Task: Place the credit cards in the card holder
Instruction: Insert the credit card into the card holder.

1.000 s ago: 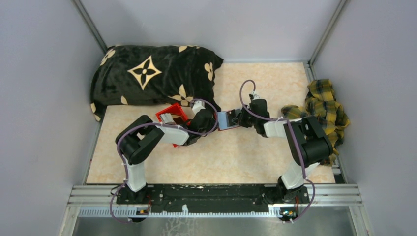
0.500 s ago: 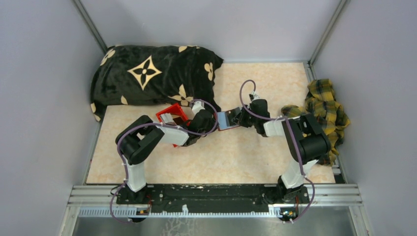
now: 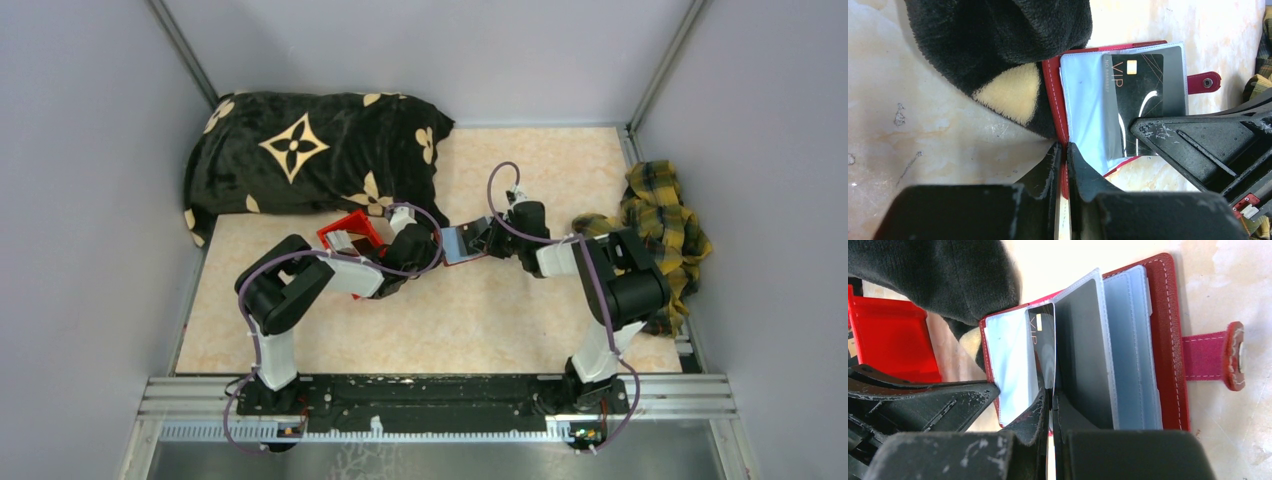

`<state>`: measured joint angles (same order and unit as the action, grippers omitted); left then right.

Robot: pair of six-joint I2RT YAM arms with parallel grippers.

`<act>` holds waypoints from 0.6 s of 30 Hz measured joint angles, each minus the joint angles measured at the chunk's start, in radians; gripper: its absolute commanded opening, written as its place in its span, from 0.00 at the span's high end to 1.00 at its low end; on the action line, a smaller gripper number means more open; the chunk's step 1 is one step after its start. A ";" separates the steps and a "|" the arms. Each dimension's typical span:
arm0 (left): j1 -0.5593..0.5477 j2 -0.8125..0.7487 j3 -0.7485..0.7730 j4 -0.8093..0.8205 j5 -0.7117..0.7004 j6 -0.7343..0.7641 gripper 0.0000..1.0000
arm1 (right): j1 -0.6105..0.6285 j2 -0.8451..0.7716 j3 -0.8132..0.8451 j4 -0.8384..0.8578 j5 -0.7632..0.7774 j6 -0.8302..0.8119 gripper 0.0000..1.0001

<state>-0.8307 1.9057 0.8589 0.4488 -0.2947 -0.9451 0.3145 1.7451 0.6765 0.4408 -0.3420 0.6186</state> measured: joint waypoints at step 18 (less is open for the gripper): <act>-0.006 0.000 -0.002 0.005 -0.015 0.008 0.87 | -0.002 -0.021 -0.014 -0.022 -0.031 -0.004 1.00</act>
<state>-0.8364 1.9057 0.8570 0.4538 -0.3099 -0.9375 0.3126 1.7237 0.6624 0.4187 -0.3729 0.6144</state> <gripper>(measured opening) 0.125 0.008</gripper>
